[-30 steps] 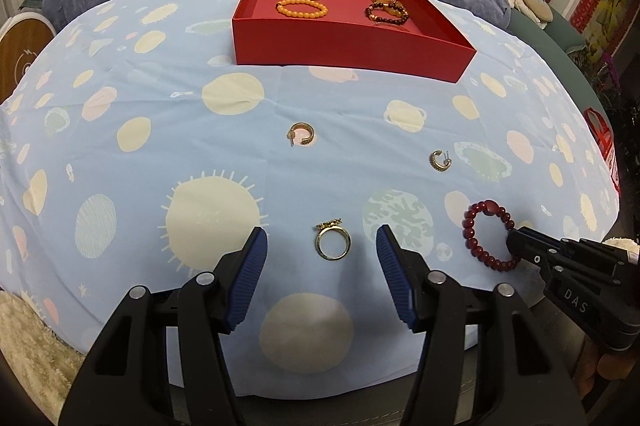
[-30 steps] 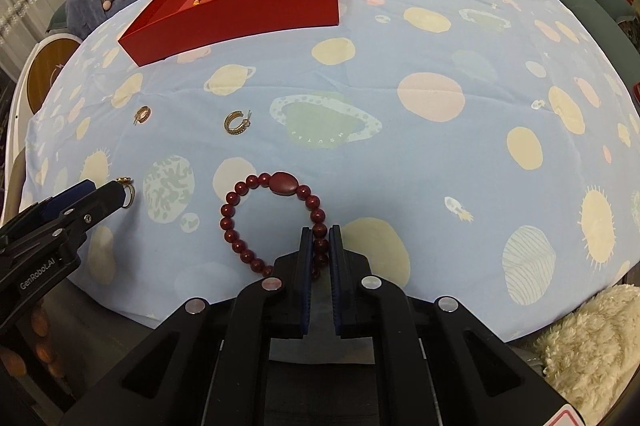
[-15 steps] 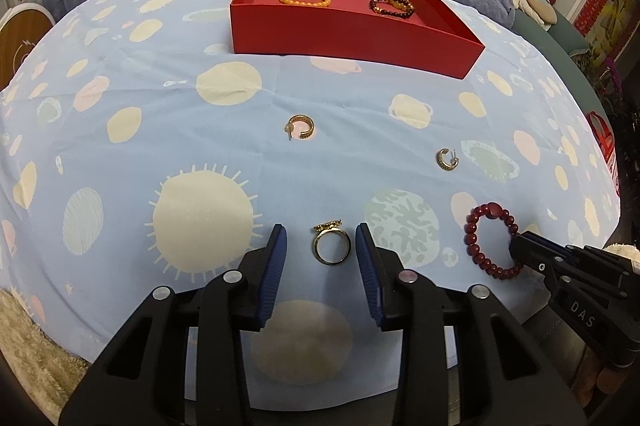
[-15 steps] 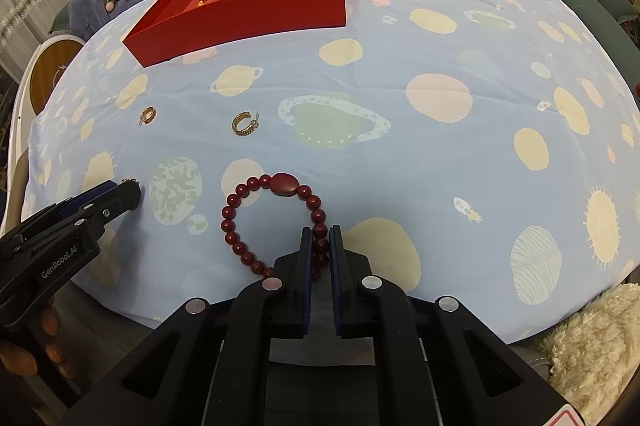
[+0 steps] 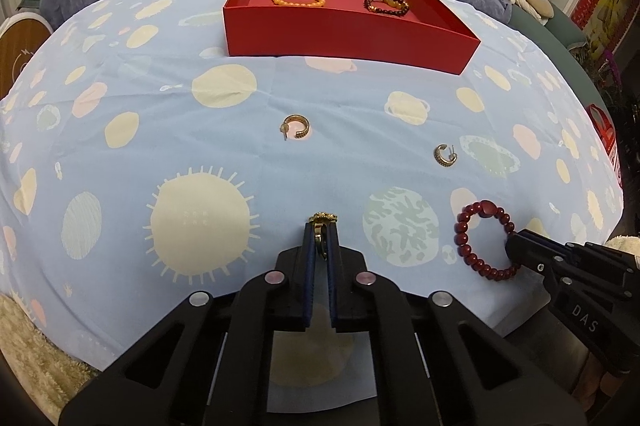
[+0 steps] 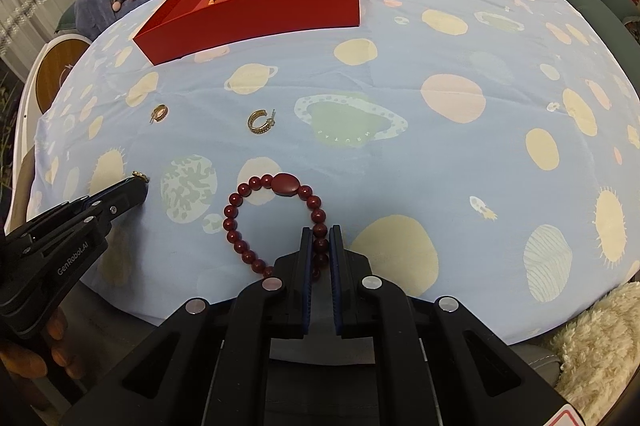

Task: Organize jewelry
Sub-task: 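Grasp the gold stone ring with the left gripper while the right gripper holds the red bracelet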

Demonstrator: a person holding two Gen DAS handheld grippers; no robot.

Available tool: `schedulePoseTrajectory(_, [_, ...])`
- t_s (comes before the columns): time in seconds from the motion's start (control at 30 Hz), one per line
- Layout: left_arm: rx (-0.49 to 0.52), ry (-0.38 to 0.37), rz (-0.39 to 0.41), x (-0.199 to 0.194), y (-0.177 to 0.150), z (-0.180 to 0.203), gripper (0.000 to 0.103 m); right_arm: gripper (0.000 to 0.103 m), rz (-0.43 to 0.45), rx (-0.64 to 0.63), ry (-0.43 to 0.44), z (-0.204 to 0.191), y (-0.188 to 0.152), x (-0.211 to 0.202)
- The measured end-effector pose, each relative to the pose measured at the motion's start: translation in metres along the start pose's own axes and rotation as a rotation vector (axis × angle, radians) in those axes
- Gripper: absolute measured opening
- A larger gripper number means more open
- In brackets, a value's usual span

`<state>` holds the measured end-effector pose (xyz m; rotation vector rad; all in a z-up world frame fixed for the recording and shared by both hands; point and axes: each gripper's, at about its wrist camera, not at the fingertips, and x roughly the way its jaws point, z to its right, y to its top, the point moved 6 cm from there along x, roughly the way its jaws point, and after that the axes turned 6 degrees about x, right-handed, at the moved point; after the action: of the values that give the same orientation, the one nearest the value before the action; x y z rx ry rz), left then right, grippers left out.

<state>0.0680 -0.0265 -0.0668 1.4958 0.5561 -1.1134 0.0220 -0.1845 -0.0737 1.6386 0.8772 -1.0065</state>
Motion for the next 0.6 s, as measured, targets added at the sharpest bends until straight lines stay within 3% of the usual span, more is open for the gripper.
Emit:
schedulePoseTrajectory(0.47, [-0.055, -0.057, 0.023, -0.011, 0.002, -0.005, 0.004, 0.008, -0.002, -0.007, 0.016, -0.003, -0.002, -0.002])
schedulePoseTrajectory(0.5, [-0.06, -0.059, 0.022, -0.011, 0.002, -0.005, 0.007, 0.008, -0.002, -0.006, 0.017, -0.003, -0.002, -0.002])
schedulePoseTrajectory(0.6, [-0.062, -0.038, 0.016, -0.009, 0.001, -0.005, 0.032, 0.008, -0.003, -0.006, 0.018, -0.004, -0.002, -0.001])
